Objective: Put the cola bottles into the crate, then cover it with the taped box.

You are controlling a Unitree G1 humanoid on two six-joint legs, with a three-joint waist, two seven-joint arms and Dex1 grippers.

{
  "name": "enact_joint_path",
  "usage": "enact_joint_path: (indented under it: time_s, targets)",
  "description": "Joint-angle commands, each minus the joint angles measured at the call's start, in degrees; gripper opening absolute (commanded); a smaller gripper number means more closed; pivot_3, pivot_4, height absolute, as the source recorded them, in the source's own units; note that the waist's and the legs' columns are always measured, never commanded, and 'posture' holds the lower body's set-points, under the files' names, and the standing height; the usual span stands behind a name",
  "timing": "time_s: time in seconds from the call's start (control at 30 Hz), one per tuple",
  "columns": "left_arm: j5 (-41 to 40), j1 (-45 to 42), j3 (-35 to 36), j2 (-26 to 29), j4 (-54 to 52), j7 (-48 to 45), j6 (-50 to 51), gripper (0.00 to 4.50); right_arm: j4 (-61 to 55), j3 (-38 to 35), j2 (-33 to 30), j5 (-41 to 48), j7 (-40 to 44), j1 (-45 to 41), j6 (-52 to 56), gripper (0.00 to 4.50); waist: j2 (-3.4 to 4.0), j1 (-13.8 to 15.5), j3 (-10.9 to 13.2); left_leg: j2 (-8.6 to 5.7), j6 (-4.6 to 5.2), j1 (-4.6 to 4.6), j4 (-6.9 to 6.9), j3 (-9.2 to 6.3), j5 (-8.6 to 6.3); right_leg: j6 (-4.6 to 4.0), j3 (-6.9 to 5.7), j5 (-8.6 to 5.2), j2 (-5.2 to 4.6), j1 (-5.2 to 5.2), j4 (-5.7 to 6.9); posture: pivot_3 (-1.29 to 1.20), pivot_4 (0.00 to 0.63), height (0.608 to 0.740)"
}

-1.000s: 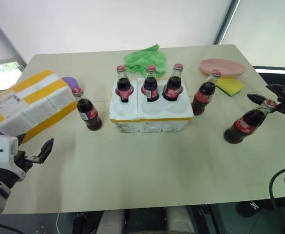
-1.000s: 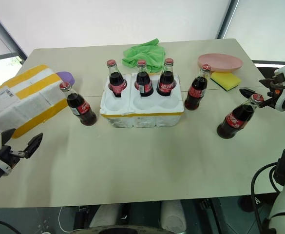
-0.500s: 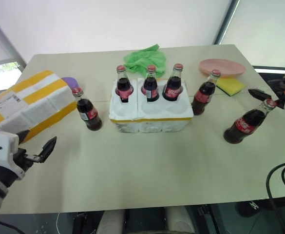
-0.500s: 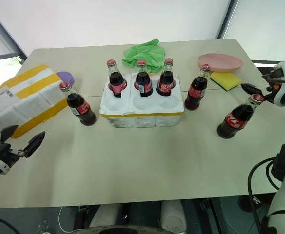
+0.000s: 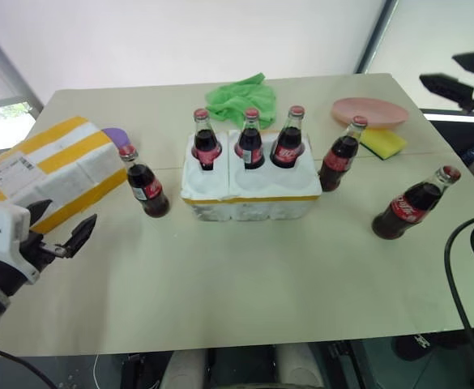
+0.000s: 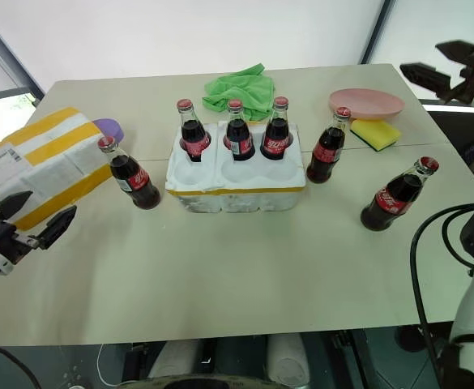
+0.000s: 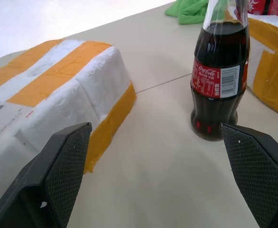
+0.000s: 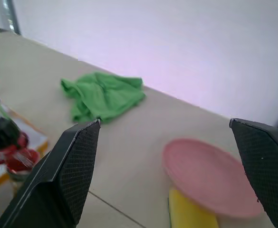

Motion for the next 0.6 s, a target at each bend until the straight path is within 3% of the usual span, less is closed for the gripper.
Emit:
enact_joint_path:
  time_s: [0.03, 0.2, 0.4, 0.6]
  targets:
    - [0.7, -1.7, -0.5, 1.1, 0.9, -1.0, -1.2, 4.50, -3.9, 0.3, -0.1, 1.8, 5.9, -5.4, 5.2, 4.45, 0.01, 0.0, 0.0, 0.00, 0.00, -0.02, 0.00, 0.00, 0.00, 0.00, 0.00, 0.00, 0.00, -0.03, 0.01, 0.00, 0.150, 0.740]
    - [1.6, -4.9, -2.7, 2.6, 3.8, -2.8, -2.0, 4.50, -18.9, 4.8, -1.1, 7.0, 21.0, -1.0, 16.1, 4.45, 0.00, 0.0, 0.0, 0.01, 0.00, -0.03, -0.03, -0.01, 0.00, 0.02, -0.01, 0.01, 0.02, -0.06, 0.01, 0.00, 0.150, 0.740]
    - [2.6, -11.3, -5.7, 5.9, 9.6, -6.0, -2.9, 4.50, -54.1, 5.2, -8.8, 28.6, 22.2, 20.8, 34.8, 4.45, -0.01, 0.7, 0.0, 0.00, 0.00, -0.14, 0.00, -0.11, 0.00, 0.18, -0.03, 0.10, 0.03, -0.11, 0.04, 0.00, 0.150, 0.740]
    - [2.3, -19.2, -8.6, 8.4, 15.1, -8.5, -1.8, 4.50, -66.1, 0.7, -10.0, 33.1, 20.3, 30.7, 41.2, 4.45, -0.03, 0.1, 0.0, 0.04, 0.00, -0.08, 0.07, -0.07, 0.00, 0.20, -0.04, 0.11, 0.06, -0.10, 0.09, 0.00, 0.150, 0.740]
